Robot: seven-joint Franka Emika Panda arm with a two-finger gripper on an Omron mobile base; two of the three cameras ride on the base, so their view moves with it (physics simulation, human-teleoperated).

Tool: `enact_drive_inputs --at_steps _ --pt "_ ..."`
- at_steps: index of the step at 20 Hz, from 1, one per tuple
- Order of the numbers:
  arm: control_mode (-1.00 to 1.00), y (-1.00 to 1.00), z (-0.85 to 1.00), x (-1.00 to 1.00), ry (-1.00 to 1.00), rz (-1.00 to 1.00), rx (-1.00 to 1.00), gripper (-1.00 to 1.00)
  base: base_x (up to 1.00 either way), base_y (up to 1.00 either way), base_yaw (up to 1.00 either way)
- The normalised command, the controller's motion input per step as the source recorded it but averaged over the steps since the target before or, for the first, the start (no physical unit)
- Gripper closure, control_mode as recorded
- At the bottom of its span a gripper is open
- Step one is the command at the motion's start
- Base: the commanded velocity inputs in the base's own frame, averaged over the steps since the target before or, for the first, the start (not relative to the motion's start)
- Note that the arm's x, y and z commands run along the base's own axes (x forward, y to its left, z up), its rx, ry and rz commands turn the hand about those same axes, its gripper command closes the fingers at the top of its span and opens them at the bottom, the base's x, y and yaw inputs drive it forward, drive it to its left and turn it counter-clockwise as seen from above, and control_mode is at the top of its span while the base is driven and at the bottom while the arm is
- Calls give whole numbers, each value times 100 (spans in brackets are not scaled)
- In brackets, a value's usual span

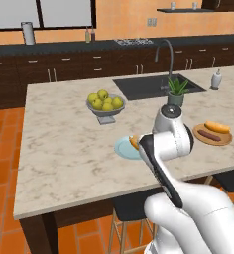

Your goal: Place one bun and one sausage from the bowl on each plate.

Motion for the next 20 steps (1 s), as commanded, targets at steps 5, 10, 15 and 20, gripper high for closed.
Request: enact_drive_inputs --at_steps 5,10,15,20 --pt "-100 -3 5 -51 12 -7 6 -100 0 0 0" --pt "-100 -12 0 -28 1 6 24 -100 0 0 0" --pt "-100 8 0 -14 4 0 -7 -100 0 0 0" --pt "-100 10 35 -28 15 2 -17 -100 0 0 0"
